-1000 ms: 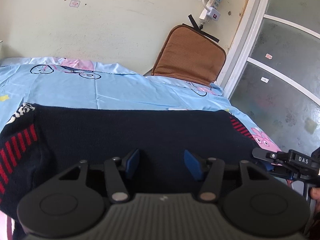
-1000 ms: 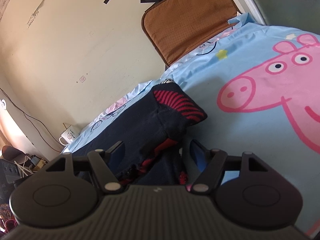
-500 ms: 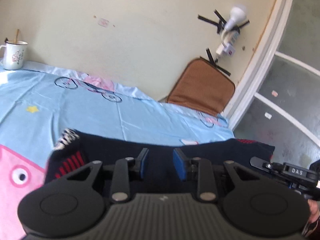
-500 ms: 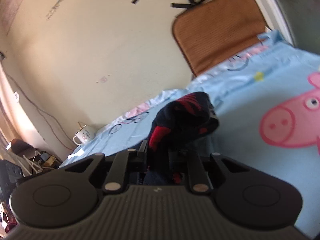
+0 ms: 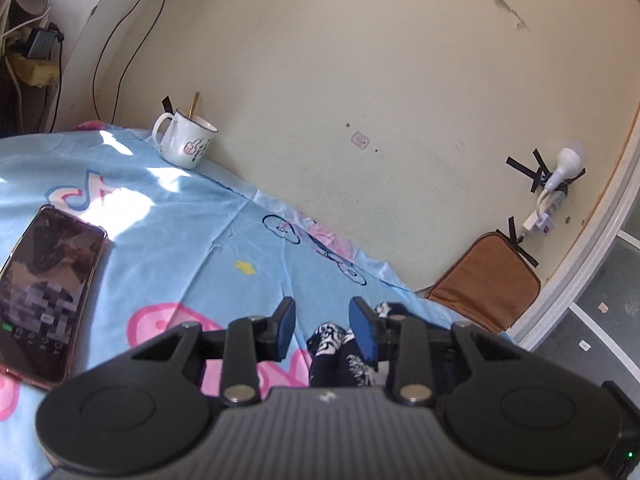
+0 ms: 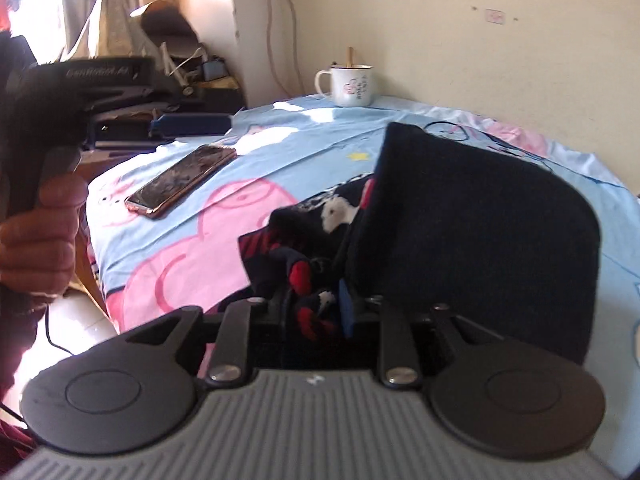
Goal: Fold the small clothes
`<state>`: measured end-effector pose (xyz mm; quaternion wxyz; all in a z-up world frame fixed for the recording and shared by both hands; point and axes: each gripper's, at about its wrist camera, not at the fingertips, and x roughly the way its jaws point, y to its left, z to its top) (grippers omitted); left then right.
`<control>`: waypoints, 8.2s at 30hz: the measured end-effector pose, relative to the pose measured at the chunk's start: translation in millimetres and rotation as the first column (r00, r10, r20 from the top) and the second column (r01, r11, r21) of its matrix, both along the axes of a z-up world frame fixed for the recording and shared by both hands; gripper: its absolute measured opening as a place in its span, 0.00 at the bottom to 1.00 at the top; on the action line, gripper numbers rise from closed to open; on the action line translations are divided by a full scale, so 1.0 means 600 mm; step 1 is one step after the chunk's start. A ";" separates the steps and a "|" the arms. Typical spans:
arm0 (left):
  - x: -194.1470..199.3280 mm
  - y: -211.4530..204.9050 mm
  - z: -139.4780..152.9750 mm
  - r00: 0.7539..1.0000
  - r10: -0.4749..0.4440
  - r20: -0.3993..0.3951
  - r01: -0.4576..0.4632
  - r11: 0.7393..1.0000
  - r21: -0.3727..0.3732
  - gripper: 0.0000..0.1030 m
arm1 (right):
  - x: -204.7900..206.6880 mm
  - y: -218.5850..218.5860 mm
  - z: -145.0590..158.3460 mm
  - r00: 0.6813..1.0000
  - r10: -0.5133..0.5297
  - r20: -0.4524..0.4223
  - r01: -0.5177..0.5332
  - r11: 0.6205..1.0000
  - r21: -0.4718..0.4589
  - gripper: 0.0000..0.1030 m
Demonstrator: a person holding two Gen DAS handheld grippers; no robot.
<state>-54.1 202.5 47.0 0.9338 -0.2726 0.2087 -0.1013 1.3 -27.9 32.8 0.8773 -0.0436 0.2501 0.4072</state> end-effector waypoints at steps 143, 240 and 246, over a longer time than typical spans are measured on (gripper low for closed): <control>0.124 -0.379 -0.039 0.979 0.046 0.200 -0.160 0.781 0.604 1.00 | 0.125 -0.310 -0.071 0.818 -0.551 -0.165 0.561 0.702 0.438 0.83; 0.126 -0.368 -0.041 0.979 0.063 0.196 -0.170 0.783 0.598 1.00 | 0.124 -0.307 -0.070 0.829 -0.537 -0.155 0.545 0.714 0.439 0.83; 0.140 -0.390 -0.047 0.986 0.082 0.143 -0.158 0.715 0.681 1.00 | 0.122 -0.307 -0.070 0.830 -0.536 -0.153 0.543 0.714 0.442 0.83</control>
